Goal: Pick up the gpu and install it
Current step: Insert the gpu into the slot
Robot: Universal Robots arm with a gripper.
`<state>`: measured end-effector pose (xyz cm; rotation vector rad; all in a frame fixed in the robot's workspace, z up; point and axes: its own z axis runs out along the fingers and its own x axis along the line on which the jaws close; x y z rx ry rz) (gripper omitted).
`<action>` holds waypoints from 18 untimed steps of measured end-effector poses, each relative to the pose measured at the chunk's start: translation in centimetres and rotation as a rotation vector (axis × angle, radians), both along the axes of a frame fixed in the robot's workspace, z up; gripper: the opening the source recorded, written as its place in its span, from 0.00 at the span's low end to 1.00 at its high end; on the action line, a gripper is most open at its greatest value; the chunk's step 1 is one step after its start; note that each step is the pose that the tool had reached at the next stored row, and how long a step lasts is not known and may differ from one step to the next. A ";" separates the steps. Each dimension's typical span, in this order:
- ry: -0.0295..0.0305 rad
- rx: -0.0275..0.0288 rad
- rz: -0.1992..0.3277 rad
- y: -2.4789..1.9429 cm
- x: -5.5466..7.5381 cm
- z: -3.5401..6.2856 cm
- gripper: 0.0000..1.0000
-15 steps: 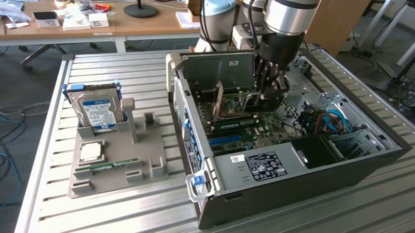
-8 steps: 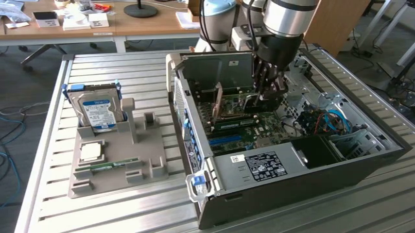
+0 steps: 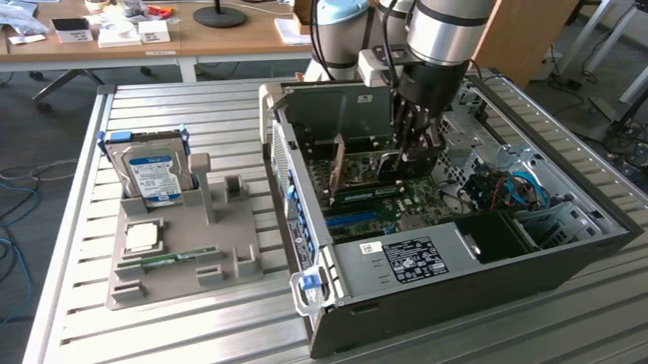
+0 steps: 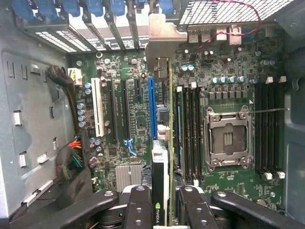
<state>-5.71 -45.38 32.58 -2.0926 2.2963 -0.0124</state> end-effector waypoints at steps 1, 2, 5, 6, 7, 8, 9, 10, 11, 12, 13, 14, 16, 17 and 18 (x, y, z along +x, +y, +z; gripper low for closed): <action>0.0001 -0.0001 0.000 0.00 0.0 -0.02 0.27; 0.0000 0.0001 0.000 0.00 0.0 -0.06 0.27; 0.0000 0.0002 0.001 0.00 -0.3 -0.21 0.27; -0.0001 0.0002 0.001 0.00 -0.4 -0.27 0.27; -0.0001 0.0002 0.002 0.00 -0.5 -0.34 0.27; -0.0001 0.0002 0.003 -0.02 -0.5 -0.42 0.27; -0.0001 0.0002 0.005 -0.05 -0.6 -0.51 0.27; -0.0001 0.0003 0.007 -0.08 -0.6 -0.61 0.27; -0.0001 0.0001 0.009 -0.10 -0.6 -0.70 0.27; -0.0001 0.0002 0.011 -0.13 -0.7 -0.80 0.27; -0.0001 0.0002 0.013 -0.14 -0.7 -0.89 0.27; -0.0001 0.0002 0.014 -0.16 -0.8 -0.98 0.27; -0.0001 0.0002 0.017 -0.19 -0.9 -1.16 0.27; 0.0000 0.0002 0.018 -0.21 -0.9 -1.26 0.27; 0.0000 0.0002 0.020 -0.22 -1.0 -1.40 0.27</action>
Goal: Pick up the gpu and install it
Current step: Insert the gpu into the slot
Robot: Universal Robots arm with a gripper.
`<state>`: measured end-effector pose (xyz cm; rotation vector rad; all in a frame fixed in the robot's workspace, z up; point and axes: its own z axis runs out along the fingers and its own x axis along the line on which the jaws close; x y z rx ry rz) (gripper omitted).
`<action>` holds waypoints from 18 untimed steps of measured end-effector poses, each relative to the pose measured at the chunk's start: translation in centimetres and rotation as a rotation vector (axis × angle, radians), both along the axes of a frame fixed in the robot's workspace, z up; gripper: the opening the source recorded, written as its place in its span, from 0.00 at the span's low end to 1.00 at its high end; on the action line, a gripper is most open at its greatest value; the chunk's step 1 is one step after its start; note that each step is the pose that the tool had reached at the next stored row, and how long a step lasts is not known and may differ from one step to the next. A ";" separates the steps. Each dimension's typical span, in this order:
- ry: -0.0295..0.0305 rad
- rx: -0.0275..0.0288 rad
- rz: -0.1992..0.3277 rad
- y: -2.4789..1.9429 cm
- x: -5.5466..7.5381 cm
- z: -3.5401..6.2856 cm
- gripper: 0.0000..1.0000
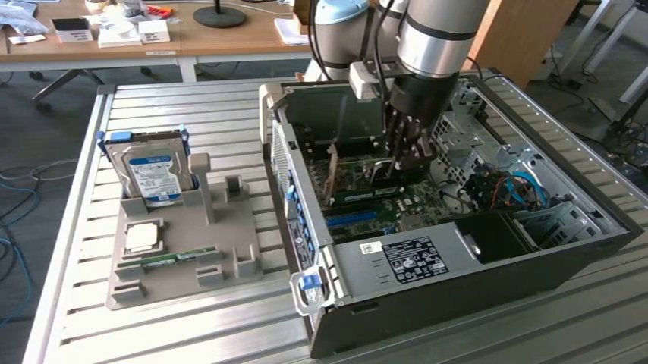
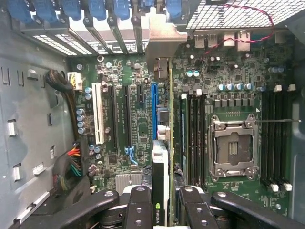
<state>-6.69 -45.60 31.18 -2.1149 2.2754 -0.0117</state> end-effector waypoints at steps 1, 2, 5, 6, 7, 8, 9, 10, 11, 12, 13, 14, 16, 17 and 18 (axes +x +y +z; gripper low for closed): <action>0.0000 -0.0001 0.001 0.00 0.0 -0.08 0.27; 0.0000 0.0000 0.001 0.00 0.0 -0.17 0.27; -0.0001 0.0000 0.003 -0.01 -0.1 -0.46 0.27; 0.0000 0.0000 0.003 -0.01 -0.2 -0.57 0.27; 0.0000 0.0001 0.004 -0.01 -0.2 -0.69 0.27; 0.0000 0.0000 0.005 -0.01 -0.2 -0.86 0.27; 0.0000 0.0000 0.006 -0.01 -0.3 -1.00 0.27; 0.0000 0.0000 0.006 -0.01 -0.3 -1.11 0.27; 0.0002 -0.0004 0.008 -0.02 -0.4 -1.26 0.27; 0.0001 -0.0003 0.008 -0.02 -0.4 -1.27 0.27; 0.0000 -0.0002 0.008 -0.02 -0.4 -1.28 0.27; 0.0001 -0.0002 0.008 -0.02 -0.4 -1.28 0.27; 0.0000 -0.0001 0.008 -0.01 -0.4 -1.28 0.27; 0.0000 -0.0001 0.008 -0.01 -0.4 -1.28 0.27; 0.0000 -0.0001 0.008 -0.01 -0.4 -1.28 0.27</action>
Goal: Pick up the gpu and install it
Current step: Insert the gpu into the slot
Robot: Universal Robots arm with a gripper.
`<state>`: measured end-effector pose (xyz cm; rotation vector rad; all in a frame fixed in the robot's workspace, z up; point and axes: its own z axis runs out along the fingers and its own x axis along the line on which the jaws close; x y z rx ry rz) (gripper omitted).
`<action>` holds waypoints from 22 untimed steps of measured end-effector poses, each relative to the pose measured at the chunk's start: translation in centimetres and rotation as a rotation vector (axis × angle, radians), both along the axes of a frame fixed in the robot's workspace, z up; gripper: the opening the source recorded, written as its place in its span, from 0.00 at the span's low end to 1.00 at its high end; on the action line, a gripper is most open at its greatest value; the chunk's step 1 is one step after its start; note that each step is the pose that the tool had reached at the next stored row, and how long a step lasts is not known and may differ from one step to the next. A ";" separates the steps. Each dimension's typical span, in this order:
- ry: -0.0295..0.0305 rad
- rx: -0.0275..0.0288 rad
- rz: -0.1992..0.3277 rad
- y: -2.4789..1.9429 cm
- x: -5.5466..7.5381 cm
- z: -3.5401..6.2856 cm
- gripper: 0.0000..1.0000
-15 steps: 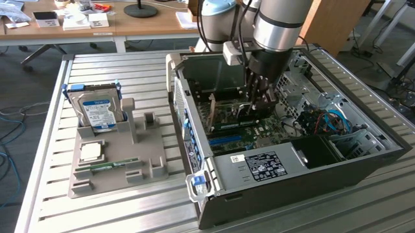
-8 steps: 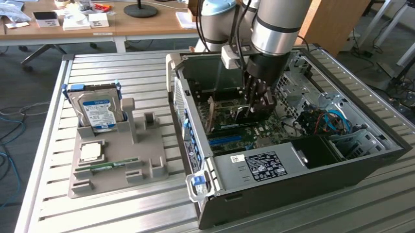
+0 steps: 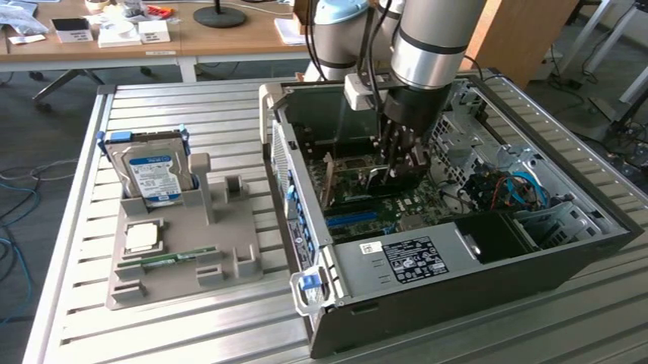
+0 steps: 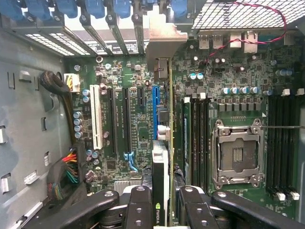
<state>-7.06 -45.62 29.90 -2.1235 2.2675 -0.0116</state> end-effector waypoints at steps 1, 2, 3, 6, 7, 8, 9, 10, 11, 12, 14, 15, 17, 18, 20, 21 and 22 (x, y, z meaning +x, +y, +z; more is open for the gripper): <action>-0.0001 0.0002 0.000 0.00 0.0 -0.04 0.27; -0.0002 0.0004 0.000 0.00 0.0 -0.14 0.27; 0.0000 0.0001 0.000 0.00 0.0 -0.28 0.27; 0.0000 -0.0001 0.000 0.00 0.0 -0.76 0.27; 0.0000 -0.0001 0.000 0.00 -0.1 -0.88 0.27; 0.0000 -0.0001 0.000 0.00 -0.1 -1.00 0.27; -0.0001 -0.0001 0.001 0.00 -0.2 -1.11 0.27; 0.0000 0.0000 0.002 -0.01 -0.2 -1.20 0.27; 0.0000 -0.0002 0.006 -0.03 -0.2 -1.25 0.27; 0.0001 -0.0002 0.010 -0.03 -0.2 -1.28 0.27; 0.0001 -0.0002 0.018 -0.03 -0.2 -1.32 0.27; 0.0000 -0.0001 0.020 -0.03 -0.2 -1.35 0.27; -0.0001 0.0002 0.021 -0.03 -0.3 -1.44 0.27; -0.0001 0.0001 0.021 -0.03 -0.3 -1.49 0.27; 0.0000 0.0000 0.021 -0.03 -0.3 -1.63 0.27; 0.0000 0.0000 0.021 -0.03 -0.3 -1.68 0.27; 0.0000 -0.0002 0.021 -0.03 -0.3 -1.68 0.27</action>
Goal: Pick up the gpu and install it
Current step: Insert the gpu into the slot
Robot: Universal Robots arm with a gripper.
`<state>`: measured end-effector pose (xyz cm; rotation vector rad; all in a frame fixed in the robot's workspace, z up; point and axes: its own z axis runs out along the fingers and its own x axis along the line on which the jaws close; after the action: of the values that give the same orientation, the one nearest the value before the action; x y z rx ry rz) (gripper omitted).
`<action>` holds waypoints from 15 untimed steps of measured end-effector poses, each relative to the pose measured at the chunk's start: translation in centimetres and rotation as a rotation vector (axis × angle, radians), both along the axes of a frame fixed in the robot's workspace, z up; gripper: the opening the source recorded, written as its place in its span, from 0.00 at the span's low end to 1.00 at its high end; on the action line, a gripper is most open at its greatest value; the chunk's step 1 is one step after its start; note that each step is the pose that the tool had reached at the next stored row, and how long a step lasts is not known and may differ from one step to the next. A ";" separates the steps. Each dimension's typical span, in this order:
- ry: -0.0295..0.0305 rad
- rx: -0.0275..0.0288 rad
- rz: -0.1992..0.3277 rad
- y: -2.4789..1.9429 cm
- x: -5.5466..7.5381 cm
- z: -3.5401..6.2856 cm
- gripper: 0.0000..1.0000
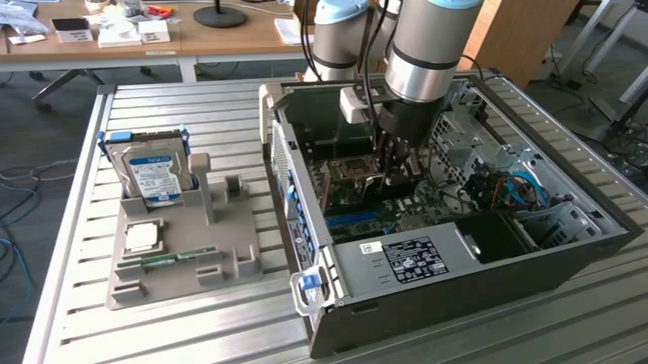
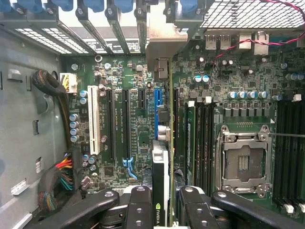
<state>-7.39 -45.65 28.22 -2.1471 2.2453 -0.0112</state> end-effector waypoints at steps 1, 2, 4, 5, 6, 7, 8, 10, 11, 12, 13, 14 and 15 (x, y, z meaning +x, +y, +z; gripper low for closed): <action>0.0000 0.0000 0.000 0.00 0.0 0.00 0.27; 0.0000 0.0000 0.000 0.00 0.0 0.00 0.27; -0.0001 0.0002 0.000 0.00 -0.1 -0.03 0.27; -0.0001 0.0002 0.000 0.00 -0.1 -0.04 0.27; -0.0001 0.0002 0.000 0.01 -0.2 -0.06 0.27; -0.0002 0.0003 0.000 0.01 -0.3 -0.07 0.27; -0.0001 0.0003 0.000 0.00 -0.3 -0.09 0.27; 0.0000 0.0000 0.000 -0.07 -0.3 -0.11 0.27; 0.0000 0.0000 0.000 -0.10 -0.3 -0.13 0.27; -0.0001 0.0002 0.000 -0.11 -0.4 -0.19 0.27; -0.0001 0.0001 0.000 -0.12 -0.4 -0.23 0.27; 0.0000 0.0001 0.000 -0.12 -0.4 -0.28 0.27; 0.0000 -0.0001 0.000 -0.12 -0.5 -0.35 0.27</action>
<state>-7.85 -45.78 27.87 -2.1471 2.2453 -0.0114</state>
